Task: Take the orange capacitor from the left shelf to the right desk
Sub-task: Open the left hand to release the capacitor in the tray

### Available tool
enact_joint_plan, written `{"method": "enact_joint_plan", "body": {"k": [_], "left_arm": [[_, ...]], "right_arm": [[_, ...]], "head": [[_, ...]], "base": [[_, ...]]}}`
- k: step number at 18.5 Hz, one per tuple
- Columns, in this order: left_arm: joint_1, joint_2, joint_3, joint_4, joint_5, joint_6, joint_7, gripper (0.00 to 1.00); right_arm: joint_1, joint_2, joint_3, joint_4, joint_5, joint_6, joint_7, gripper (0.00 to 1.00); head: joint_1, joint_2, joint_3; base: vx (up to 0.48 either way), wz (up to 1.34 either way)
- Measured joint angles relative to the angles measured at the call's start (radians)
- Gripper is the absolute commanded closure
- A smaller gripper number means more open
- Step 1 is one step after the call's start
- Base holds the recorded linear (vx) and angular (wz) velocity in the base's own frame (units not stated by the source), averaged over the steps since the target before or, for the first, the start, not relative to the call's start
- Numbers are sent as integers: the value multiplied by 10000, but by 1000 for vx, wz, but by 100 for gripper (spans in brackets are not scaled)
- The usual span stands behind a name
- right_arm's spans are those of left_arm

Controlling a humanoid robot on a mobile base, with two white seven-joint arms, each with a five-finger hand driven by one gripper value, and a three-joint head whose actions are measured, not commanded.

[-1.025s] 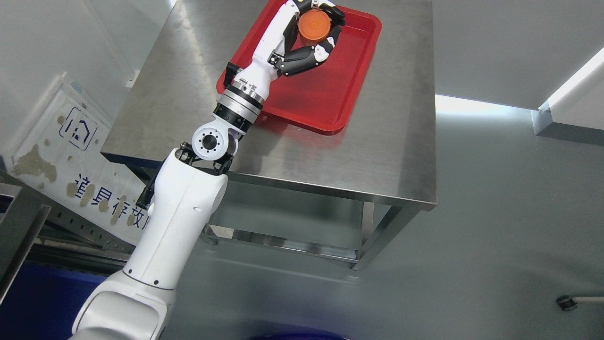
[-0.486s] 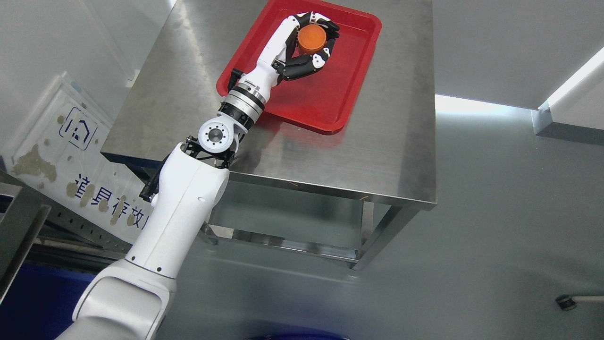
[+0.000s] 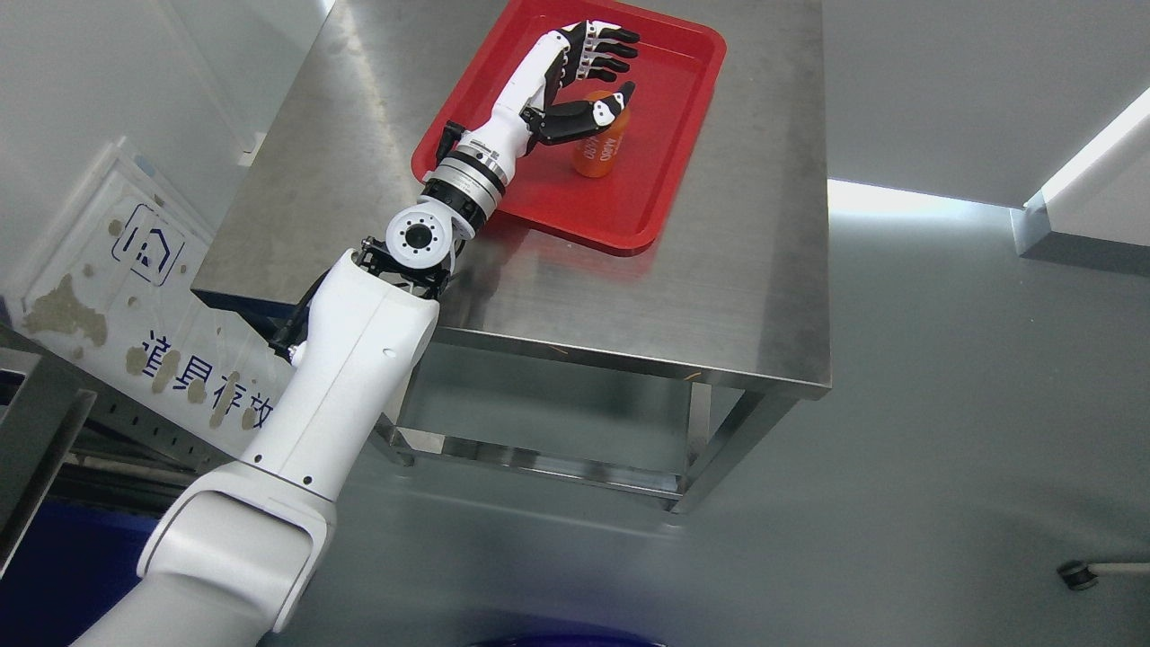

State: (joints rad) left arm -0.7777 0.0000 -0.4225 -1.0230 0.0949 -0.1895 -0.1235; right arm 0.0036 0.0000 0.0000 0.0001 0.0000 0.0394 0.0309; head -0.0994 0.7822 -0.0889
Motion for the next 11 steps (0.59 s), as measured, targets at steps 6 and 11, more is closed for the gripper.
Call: {"method": "enact_joint_plan", "body": {"k": [6,11], "left_arm": [[-364,0,378,44,104,-59,-69,10],[-466,0,1490,-475,134,1058,-148,9]], "right_arm": [[90,0,0,-2,0,6,-4,0],[68,0,0,-2,0,11,-1,0]], "head": [[0,0,0],[0,0,0]], "base": [[0,0],[0,0]]}}
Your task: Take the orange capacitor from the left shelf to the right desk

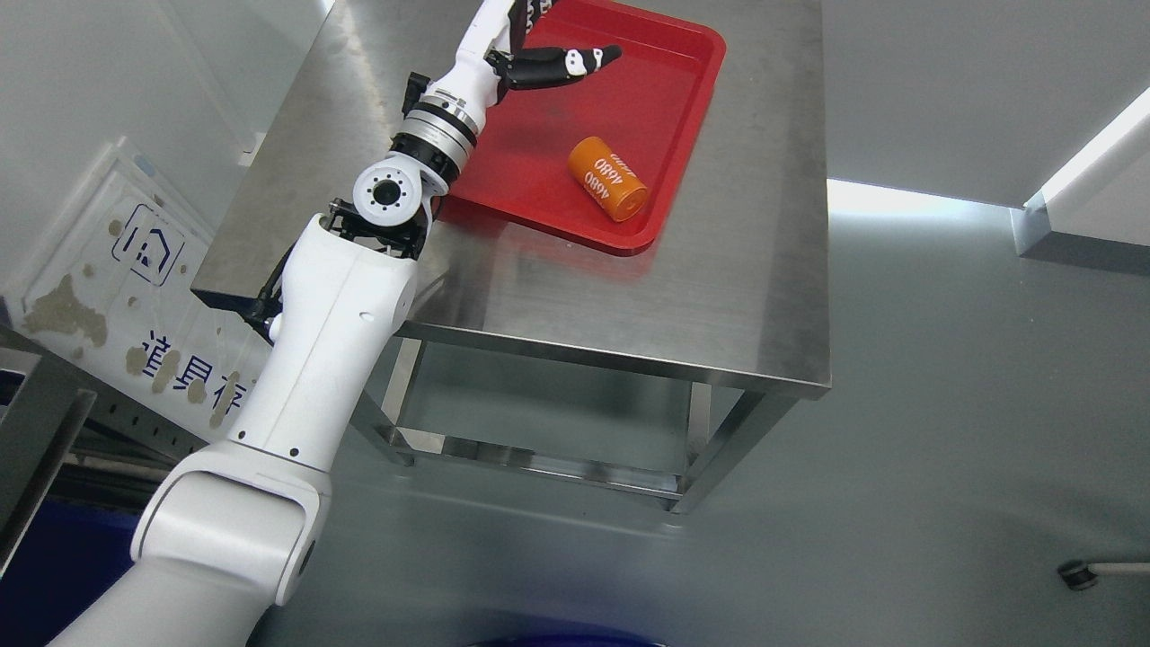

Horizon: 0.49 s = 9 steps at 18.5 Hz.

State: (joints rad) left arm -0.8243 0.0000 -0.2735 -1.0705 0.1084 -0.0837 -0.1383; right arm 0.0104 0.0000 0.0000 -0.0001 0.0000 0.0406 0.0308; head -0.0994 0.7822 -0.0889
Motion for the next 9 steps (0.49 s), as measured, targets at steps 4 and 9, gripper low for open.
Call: {"method": "enact_joint_plan", "body": {"k": [4,9], "left_arm": [[373,0,1330,-1214,12,2548,-365,7],[1211,268,2562,-2668,29,3389,-1315,1]], "right_arm": [[53,0,0,5,0,24,-10,0],[-4,0,0,0,0,-7,-34,0]], "head": [[0,0,0],[0,0,0]], "base": [[0,0],[0,0]]}}
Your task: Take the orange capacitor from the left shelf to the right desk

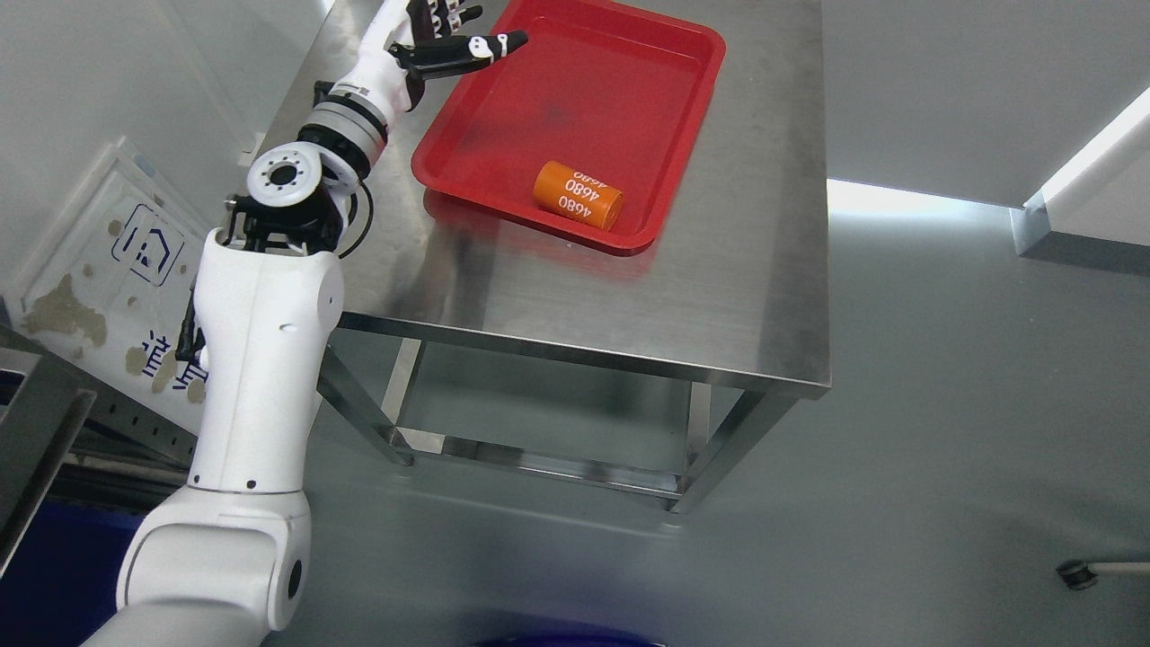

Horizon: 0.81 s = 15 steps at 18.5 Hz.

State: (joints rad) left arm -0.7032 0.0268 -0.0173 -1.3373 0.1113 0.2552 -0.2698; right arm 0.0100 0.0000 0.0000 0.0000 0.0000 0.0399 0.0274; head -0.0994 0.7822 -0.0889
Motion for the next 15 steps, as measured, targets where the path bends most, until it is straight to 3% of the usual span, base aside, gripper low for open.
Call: {"method": "enact_joint_plan", "body": {"k": [4,11,15], "left_arm": [[452,122,792,-811,10,-49,57,0],[2200,61,1612,-1799,9,-1867,668,0],[2774,-49,1765,-2096,-17,-2141,727,0]], "right_arm": [[-46,0,0,0,0,-2,-1,0],[-71,0,0,1,0,8,29,0],[-81,0,0,0,0,7,29,0]], "head": [[0,0,0],[0,0,0],[0,0,0]], "base": [[0,11],[0,0],[0,0]]}}
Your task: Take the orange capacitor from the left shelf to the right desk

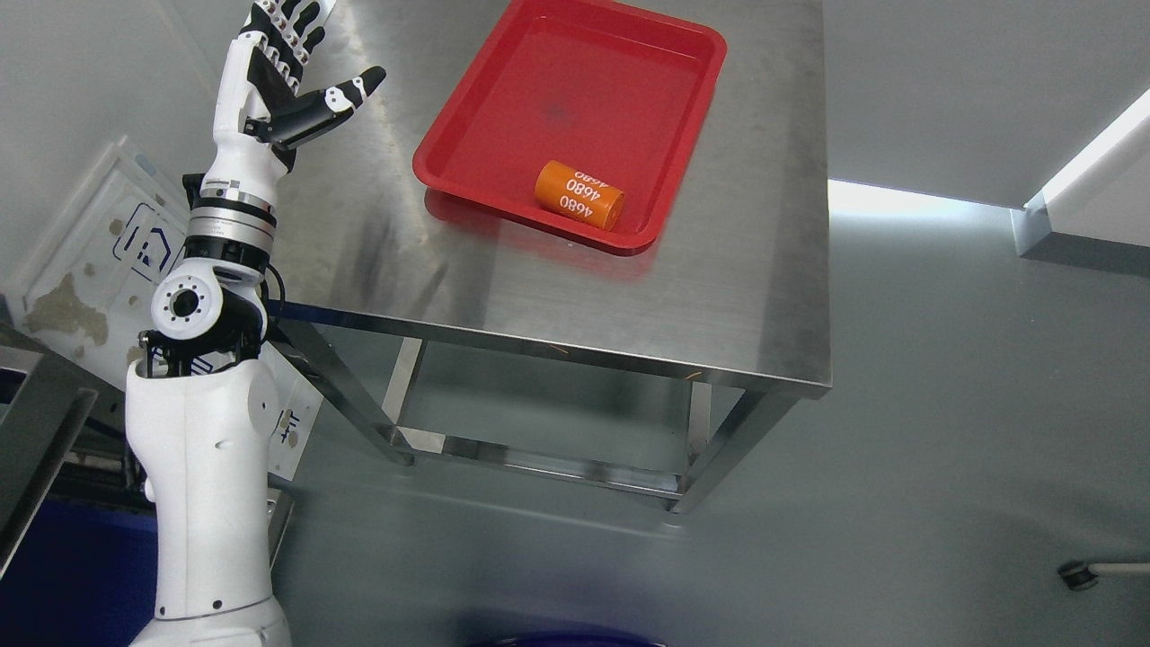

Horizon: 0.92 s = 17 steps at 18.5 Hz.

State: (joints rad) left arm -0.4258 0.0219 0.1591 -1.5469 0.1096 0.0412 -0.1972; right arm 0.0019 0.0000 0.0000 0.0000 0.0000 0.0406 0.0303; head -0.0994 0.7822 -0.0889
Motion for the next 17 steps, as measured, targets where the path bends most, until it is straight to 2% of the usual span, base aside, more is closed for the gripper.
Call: {"method": "enact_joint_plan", "body": {"k": [13,17], "left_arm": [[855,-148,-204,-506,-377,-125,158,0],[1132,-170,-287,-582,-426,-476,192,0]], "right_arm": [[70,0,0,-3,0,-26,16,0],[34,0,0,0,0,-36,18,0]], "head": [[0,0,0],[0,0,0]], "base": [[0,0],[0,0]]}}
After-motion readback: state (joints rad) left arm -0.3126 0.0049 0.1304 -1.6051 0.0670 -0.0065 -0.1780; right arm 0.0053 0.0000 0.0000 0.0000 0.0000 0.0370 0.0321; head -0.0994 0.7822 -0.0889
